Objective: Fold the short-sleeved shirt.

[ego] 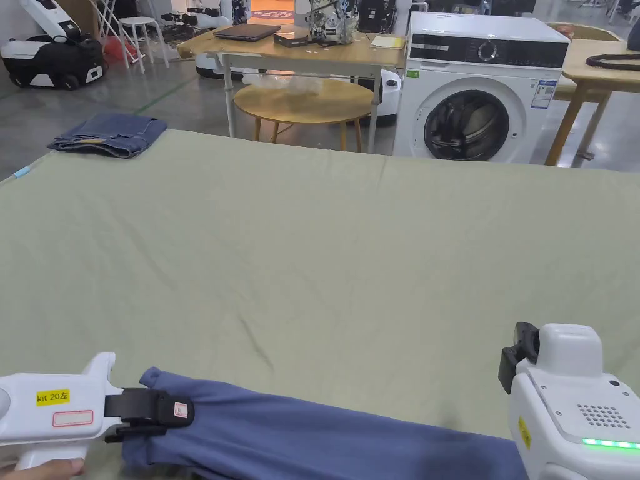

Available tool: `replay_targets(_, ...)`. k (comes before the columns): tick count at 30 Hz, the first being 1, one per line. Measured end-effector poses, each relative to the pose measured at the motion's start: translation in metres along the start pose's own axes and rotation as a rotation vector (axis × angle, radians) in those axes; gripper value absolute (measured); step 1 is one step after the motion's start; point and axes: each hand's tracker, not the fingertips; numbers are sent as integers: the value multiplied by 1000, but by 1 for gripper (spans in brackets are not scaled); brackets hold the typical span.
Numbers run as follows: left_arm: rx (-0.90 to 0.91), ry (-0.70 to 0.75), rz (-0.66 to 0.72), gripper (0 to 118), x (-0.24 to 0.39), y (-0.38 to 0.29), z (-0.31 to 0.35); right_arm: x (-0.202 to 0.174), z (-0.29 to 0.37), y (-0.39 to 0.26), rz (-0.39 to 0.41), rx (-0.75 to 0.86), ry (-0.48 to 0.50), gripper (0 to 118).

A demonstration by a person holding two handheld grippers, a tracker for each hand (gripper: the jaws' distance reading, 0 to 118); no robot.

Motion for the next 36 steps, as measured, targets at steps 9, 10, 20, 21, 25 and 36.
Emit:
replay_targets(9,101,199,-48,2,14,26,79,-3,-1,7,9,14,18,0)
replay_targets(10,113,228,-51,2,13,30,84,-4,-1,7,9,16,21,0)
replay_targets(20,57,145,-106,2,77,12,73,-11,-1,8,-5,17,36,0)
replay_targets(21,44,117,-113,2,84,11,66,-12,-1,8,-1,17,37,0)
replay_targets(25,-26,49,-132,2,110,5,31,-12,1,8,13,16,38,0)
replay_targets(36,-248,279,-229,2,139,-26,-116,-1,7,3,14,-4,13,0)
